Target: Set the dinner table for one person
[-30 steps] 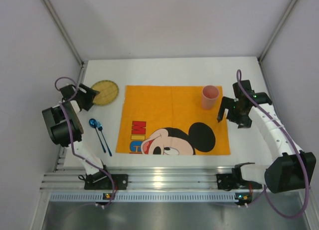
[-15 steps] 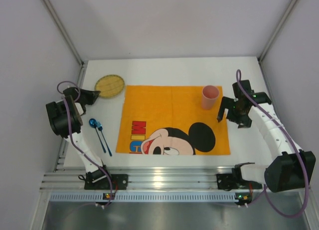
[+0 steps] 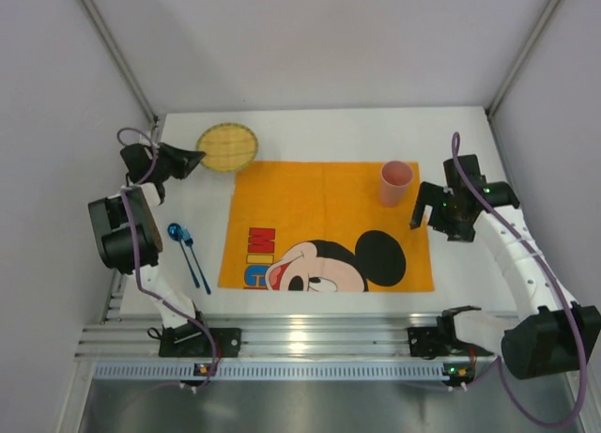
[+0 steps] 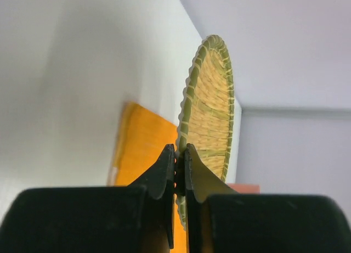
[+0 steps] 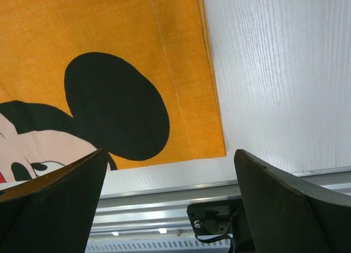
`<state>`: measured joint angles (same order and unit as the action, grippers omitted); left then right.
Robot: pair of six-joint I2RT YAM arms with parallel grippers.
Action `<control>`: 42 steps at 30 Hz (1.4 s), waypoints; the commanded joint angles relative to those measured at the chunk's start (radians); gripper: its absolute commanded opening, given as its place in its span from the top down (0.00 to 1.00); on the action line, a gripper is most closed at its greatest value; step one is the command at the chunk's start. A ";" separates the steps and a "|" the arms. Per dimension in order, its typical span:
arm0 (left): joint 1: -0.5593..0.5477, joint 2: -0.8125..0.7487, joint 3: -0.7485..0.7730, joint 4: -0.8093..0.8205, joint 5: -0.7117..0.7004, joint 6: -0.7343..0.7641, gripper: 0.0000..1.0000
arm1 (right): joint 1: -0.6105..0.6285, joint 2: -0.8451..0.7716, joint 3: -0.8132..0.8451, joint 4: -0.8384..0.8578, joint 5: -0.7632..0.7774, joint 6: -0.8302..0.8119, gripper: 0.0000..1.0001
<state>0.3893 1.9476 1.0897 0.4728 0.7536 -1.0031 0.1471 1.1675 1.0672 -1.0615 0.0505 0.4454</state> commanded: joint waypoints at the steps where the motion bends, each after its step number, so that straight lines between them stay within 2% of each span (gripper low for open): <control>1: -0.125 -0.203 -0.019 -0.102 0.139 0.125 1.00 | -0.014 -0.078 0.027 0.029 -0.030 0.007 0.00; 3: -0.180 -0.243 -0.066 -0.163 0.139 0.171 1.00 | -0.015 -0.101 0.024 0.018 -0.046 0.024 0.00; 7: -0.374 -0.320 -0.145 -0.266 0.093 0.268 1.00 | -0.015 -0.193 -0.012 -0.009 -0.077 0.038 0.00; 12: -0.582 -0.354 -0.259 -0.267 -0.012 0.267 1.00 | -0.015 -0.284 -0.055 -0.058 -0.069 0.038 0.00; 21: -0.747 -0.368 -0.332 -0.275 -0.171 0.265 1.00 | -0.017 -0.414 -0.110 -0.121 -0.060 0.030 0.00; 27: -0.780 -0.371 -0.329 -0.283 -0.246 0.247 1.00 | -0.015 -0.436 -0.131 -0.123 -0.086 0.033 0.00; 28: -0.780 -0.375 -0.323 -0.308 -0.258 0.254 0.86 | -0.017 -0.434 -0.125 -0.123 -0.090 0.032 0.00; 32: -0.779 -0.450 -0.292 -0.469 -0.342 0.305 0.56 | -0.015 -0.436 -0.121 -0.123 -0.090 0.027 0.00; 38: -0.715 -0.663 -0.226 -0.828 -0.626 0.366 0.37 | -0.015 -0.440 -0.127 -0.123 -0.101 0.030 0.00; 39: -0.680 -0.723 -0.211 -0.927 -0.663 0.374 0.34 | -0.015 -0.442 -0.131 -0.121 -0.103 0.033 0.00; 41: -0.632 -0.777 -0.195 -1.017 -0.742 0.400 0.29 | -0.017 -0.445 -0.138 -0.115 -0.107 0.035 0.00; 42: -0.568 -0.818 -0.195 -1.084 -0.744 0.432 0.24 | -0.015 -0.450 -0.148 -0.112 -0.113 0.036 0.00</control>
<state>-0.2760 1.2201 0.8574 -0.3546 0.1604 -0.6464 0.1459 0.7383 0.9291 -1.1816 -0.0471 0.4747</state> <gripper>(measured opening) 0.712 0.996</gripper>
